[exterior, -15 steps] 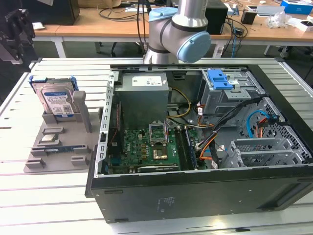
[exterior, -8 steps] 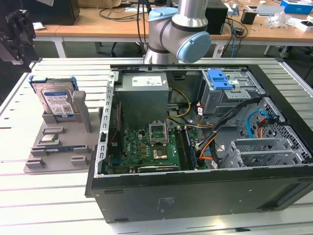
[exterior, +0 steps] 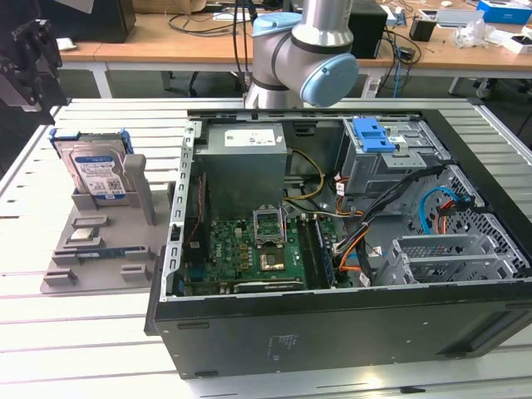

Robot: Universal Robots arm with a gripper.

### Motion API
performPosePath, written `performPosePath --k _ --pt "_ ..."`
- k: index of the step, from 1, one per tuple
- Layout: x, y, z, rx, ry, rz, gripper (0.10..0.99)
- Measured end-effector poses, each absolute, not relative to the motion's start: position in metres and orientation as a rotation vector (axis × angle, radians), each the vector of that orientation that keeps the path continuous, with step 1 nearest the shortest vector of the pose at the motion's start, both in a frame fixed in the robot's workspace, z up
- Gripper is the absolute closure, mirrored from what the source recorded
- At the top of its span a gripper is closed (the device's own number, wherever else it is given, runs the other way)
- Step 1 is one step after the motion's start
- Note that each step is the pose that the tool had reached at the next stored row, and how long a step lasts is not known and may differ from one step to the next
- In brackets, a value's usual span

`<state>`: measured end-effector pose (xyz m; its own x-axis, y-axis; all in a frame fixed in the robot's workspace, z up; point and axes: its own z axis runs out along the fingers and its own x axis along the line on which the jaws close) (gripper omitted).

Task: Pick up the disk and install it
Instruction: 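Pick up the disk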

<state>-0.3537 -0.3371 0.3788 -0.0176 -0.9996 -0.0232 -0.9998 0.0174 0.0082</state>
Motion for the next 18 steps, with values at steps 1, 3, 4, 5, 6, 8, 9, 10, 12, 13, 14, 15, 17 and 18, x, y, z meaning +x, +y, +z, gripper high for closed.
performPosePath --k 1,3,4,5,6,8,9,10,12,13,14,15,17,18 --pt "-0.354 -0.337 0.378 -2.194 2.233 0.034 0.545" --pt "-0.354 -0.337 0.376 -2.194 2.233 0.035 0.545" --pt "-0.354 -0.337 0.375 -2.194 2.233 0.035 0.545" --pt "-0.354 -0.337 0.375 -2.194 2.233 0.034 0.545" --pt "-0.354 -0.337 0.373 -2.194 2.233 0.035 0.545" --pt "-0.354 -0.337 0.372 -2.194 2.233 0.035 0.545" --pt "-0.354 -0.337 0.370 -2.194 2.233 0.034 0.545" --pt "-0.354 -0.337 0.369 -2.194 2.233 0.035 0.545" --pt "-0.354 -0.336 0.367 -2.194 2.233 0.035 0.545" --pt "-0.354 -0.336 0.366 -2.194 2.233 0.035 0.545" --pt "-0.354 -0.336 0.365 -2.194 2.233 0.035 0.545" --pt "-0.354 -0.336 0.364 -2.194 2.233 0.035 0.545" --pt "-0.354 -0.336 0.361 -2.194 2.233 0.035 0.545" --pt "-0.354 -0.335 0.360 -2.194 2.233 0.035 0.545"
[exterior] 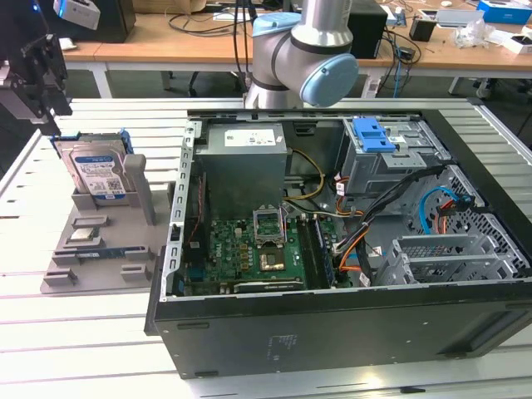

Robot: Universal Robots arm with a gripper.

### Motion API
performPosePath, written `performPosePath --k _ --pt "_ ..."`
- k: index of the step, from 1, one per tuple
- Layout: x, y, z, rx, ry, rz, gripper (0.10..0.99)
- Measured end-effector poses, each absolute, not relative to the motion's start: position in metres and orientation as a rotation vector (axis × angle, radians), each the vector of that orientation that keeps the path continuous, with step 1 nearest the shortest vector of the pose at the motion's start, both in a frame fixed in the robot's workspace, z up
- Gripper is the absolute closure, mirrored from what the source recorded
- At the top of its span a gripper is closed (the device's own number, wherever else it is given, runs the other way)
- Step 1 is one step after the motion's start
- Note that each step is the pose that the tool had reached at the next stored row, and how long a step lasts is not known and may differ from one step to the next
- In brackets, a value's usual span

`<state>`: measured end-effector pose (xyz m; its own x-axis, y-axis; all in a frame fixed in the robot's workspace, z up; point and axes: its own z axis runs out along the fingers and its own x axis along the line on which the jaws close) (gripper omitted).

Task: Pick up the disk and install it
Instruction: 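Pick up the disk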

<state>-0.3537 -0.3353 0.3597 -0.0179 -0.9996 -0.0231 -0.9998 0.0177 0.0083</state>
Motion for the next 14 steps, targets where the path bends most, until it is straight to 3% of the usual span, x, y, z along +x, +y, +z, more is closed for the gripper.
performPosePath --k 14 --pt "-0.346 -0.321 0.333 -2.196 2.236 0.030 0.545"
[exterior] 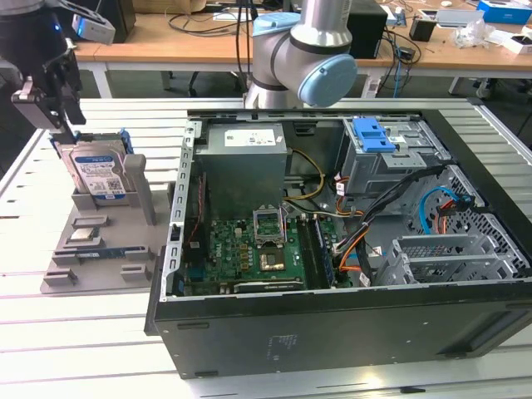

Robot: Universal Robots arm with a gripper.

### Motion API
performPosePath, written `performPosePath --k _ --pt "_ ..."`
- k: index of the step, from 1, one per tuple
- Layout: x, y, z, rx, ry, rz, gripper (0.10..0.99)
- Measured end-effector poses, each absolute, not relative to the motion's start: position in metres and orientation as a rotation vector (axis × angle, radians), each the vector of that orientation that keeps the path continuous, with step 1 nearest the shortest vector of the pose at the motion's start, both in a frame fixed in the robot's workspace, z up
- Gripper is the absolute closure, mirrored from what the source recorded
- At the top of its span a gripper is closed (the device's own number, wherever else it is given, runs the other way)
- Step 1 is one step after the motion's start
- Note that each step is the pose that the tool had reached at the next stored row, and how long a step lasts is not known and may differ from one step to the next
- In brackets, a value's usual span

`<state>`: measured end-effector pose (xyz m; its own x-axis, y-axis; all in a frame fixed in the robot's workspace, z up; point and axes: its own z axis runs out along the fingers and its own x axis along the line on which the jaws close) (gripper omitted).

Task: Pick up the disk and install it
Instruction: 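Pick up the disk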

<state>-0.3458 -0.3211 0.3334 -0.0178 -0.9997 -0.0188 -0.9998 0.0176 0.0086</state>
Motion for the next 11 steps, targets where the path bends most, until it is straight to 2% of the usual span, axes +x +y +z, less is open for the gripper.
performPosePath --k 11 --pt "-0.341 -0.319 0.308 -2.197 2.237 0.028 0.545"
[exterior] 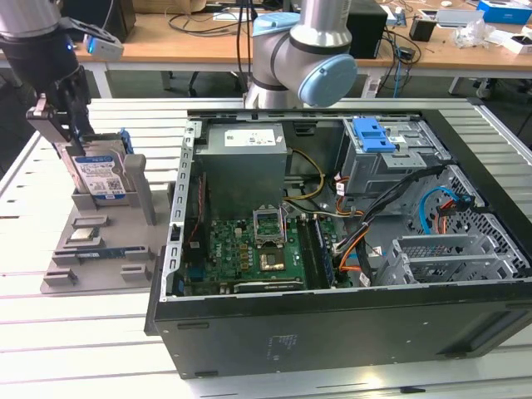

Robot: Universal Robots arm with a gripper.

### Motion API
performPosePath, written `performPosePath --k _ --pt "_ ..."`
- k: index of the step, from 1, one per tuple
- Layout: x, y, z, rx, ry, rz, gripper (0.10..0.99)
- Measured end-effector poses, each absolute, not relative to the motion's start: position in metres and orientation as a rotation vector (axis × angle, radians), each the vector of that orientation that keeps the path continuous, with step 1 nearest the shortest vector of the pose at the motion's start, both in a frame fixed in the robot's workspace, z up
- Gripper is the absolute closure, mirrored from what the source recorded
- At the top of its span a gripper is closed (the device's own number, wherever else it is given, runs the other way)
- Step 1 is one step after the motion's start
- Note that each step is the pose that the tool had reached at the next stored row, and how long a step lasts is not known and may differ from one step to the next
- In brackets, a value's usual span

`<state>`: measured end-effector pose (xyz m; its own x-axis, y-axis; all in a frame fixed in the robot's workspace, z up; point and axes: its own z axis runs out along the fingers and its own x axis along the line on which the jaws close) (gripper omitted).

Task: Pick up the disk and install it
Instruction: 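Pick up the disk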

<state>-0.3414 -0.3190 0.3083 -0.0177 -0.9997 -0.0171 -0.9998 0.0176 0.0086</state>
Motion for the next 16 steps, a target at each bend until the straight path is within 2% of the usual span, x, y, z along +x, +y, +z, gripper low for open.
performPosePath --k 9,16 --pt "-0.341 -0.318 0.290 -2.197 2.236 0.028 0.545" --pt "-0.341 -0.318 0.288 -2.197 2.236 0.028 0.545"
